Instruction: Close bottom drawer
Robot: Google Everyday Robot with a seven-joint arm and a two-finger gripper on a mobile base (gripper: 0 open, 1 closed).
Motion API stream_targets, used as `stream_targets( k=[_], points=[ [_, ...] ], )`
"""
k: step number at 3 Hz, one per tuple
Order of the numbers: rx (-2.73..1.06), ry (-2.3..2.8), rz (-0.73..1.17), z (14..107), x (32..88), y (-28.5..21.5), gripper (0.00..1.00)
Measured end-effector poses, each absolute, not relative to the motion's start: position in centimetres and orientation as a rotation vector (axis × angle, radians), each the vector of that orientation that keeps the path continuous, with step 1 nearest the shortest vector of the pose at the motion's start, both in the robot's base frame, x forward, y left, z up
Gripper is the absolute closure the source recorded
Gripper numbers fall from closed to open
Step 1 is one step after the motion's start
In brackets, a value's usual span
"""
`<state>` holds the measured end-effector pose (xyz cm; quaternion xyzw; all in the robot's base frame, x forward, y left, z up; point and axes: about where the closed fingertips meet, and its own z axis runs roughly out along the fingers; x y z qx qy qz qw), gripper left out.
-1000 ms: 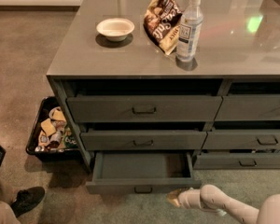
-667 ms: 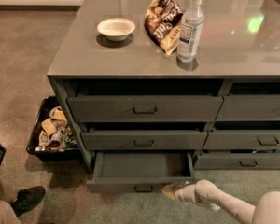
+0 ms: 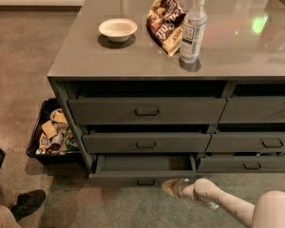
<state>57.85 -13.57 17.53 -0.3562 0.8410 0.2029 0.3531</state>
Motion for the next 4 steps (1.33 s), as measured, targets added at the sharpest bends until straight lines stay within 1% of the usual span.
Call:
stream_targets(
  k=[2,4],
  points=[
    [-0.901,2.170,0.523,17.1,58.8,-13.9,1.00],
    [-0.875,2.095,0.483,18.3,63.2,-13.9,1.00]
  ],
)
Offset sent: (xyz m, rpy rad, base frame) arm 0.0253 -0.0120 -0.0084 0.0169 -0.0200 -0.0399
